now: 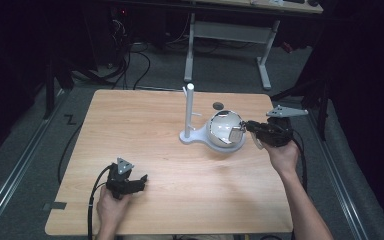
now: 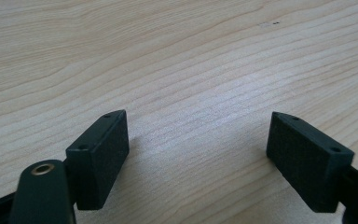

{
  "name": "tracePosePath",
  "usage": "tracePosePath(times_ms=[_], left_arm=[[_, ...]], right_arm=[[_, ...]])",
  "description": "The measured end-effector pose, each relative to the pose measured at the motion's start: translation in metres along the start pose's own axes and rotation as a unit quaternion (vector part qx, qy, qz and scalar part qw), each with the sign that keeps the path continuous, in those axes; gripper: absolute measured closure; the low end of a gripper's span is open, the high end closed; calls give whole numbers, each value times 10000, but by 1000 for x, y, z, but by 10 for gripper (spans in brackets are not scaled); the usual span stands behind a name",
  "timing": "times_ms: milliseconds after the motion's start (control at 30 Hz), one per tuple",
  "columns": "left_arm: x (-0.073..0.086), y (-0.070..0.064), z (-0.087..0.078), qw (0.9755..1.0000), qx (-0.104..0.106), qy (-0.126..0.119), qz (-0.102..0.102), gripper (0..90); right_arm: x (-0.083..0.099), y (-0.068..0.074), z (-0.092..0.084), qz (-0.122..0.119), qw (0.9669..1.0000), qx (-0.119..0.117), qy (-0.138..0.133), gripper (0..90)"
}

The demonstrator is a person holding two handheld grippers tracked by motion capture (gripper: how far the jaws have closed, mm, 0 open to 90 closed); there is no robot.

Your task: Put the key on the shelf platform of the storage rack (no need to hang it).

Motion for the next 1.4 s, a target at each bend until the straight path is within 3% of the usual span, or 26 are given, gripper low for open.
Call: tracePosePath(times_ms=[567,1100,1400], left_arm=[[0,0,0,10000,-1,-1,0,213],[0,0,0,10000,0,-2,-3,213],[0,0,0,10000,-1,0,0,213]], right_arm=[[1,-13,23,128,9996,117,240,820],[10,-12,55,301,9983,24,503,820],[11,-13,65,555,9974,-114,451,820]])
Point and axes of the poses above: each handheld gripper's, and its own axes: z roughly forward along the jaws, x roughly out of its underside, y roughly to its left, the point moved 10 cm from there along z, roughly forward along the jaws, and after that the axes turned 11 degrees about -z, right-handed, at the moved point
